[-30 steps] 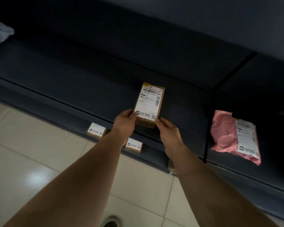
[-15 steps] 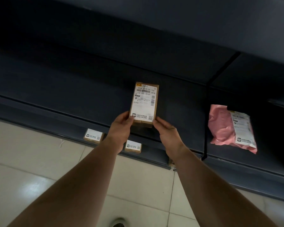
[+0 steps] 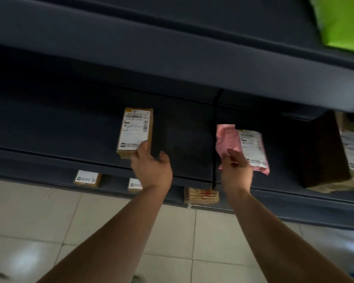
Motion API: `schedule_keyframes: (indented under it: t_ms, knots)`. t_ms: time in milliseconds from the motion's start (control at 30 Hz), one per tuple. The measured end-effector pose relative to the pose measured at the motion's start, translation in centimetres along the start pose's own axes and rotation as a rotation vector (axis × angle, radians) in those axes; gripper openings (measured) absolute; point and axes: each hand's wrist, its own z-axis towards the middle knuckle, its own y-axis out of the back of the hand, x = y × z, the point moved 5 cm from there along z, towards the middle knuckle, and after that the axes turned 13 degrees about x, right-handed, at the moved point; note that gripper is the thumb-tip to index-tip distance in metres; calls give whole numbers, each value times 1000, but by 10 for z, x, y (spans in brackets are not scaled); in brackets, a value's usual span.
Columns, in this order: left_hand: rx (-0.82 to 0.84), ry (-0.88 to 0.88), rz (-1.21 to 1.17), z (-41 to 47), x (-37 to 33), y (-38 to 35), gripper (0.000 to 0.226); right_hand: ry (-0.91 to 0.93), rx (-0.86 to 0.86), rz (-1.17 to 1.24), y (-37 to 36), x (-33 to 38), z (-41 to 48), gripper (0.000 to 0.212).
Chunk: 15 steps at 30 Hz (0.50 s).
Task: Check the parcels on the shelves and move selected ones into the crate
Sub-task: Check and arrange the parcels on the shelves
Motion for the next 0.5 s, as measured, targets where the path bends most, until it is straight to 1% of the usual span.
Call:
schedule_keyframes:
  t_ms: [67, 100, 167, 233, 300, 367, 433, 500]
  knots:
    - [216, 80, -214, -5, -5, -36, 51, -16, -80, -37, 33, -12, 20, 30]
    - [314, 137, -289, -11, -10, -57, 51, -52, -88, -53, 48, -20, 30, 32]
    - [466, 205, -260, -24, -22, -93, 55, -150, -43, -21, 70, -41, 48, 35]
    - [556, 207, -191, -32, -34, -123, 56, -219, 28, 36, 85, -58, 63, 37]
    - [638, 201, -191, -36, -42, -149, 47, -224, 106, 70, 93, -61, 72, 37]
    - [675, 195, -180, -36, -46, -168, 41, -210, 189, 120, 95, -60, 79, 35]
    - [628, 199, -160, -34, -45, -180, 41, -211, 245, 212, 96, -63, 81, 31]
    - [555, 226, -176, -36, -40, -184, 38, -251, 276, 304, 101, -69, 81, 24]
